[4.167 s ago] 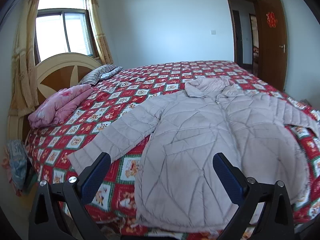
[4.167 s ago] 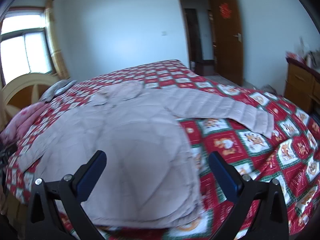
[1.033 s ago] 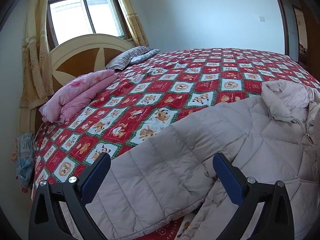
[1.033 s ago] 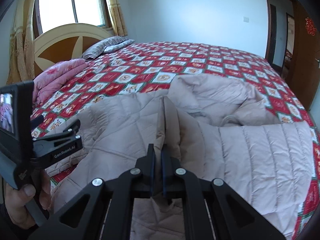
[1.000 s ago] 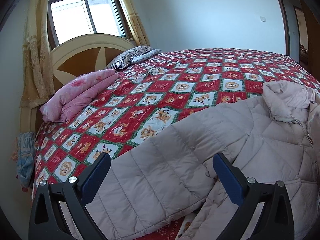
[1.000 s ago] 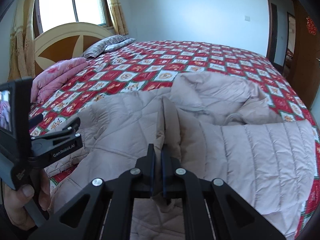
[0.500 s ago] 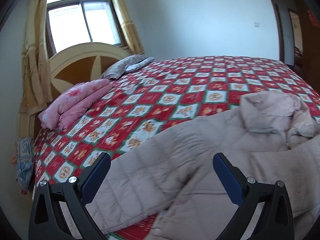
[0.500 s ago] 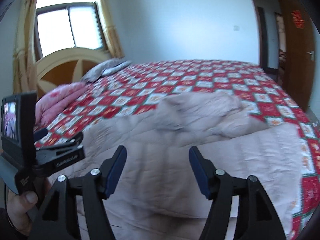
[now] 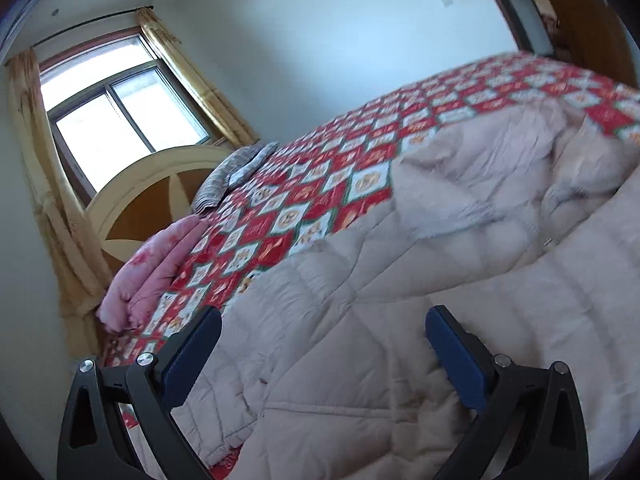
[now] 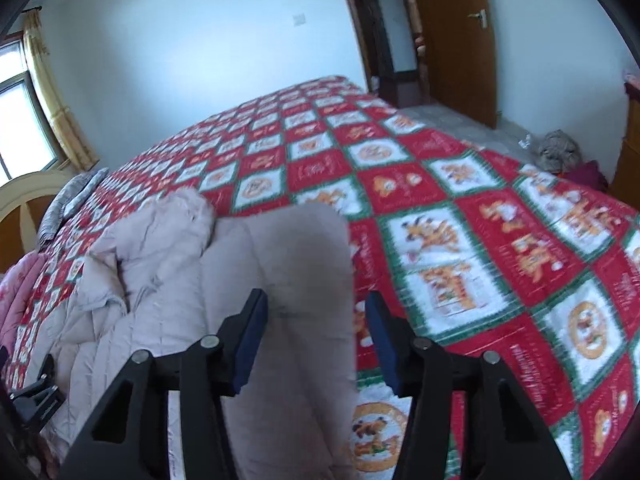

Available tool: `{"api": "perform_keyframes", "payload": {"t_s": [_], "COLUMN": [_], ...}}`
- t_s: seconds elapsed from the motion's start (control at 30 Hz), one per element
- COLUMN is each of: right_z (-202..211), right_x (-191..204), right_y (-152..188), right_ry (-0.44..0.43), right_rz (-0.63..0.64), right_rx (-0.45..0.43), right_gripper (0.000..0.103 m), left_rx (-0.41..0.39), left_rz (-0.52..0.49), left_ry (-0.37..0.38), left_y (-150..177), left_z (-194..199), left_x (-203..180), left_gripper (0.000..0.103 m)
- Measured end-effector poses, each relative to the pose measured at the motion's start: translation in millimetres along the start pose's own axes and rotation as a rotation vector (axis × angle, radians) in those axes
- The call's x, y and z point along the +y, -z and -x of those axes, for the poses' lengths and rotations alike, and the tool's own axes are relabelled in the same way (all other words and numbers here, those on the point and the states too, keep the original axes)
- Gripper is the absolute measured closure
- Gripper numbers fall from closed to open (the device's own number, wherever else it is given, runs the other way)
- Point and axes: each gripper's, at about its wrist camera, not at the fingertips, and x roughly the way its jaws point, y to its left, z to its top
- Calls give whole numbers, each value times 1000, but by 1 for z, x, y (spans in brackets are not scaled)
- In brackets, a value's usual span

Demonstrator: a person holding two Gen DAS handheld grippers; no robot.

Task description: Fold large clothes

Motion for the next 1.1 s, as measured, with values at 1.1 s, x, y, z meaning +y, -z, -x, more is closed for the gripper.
{"api": "perform_keyframes", "payload": {"t_s": [1.1], "right_z": [-17], "right_x": [141], "right_y": [54], "right_ry": [-43], "right_rz": [356], "right_rx": [73], "right_gripper": [36], "left_rx": [150], "left_rz": [184], "left_ry": [159], "left_y": [38], "left_z": [-67], "left_x": [28], "left_gripper": [1]}}
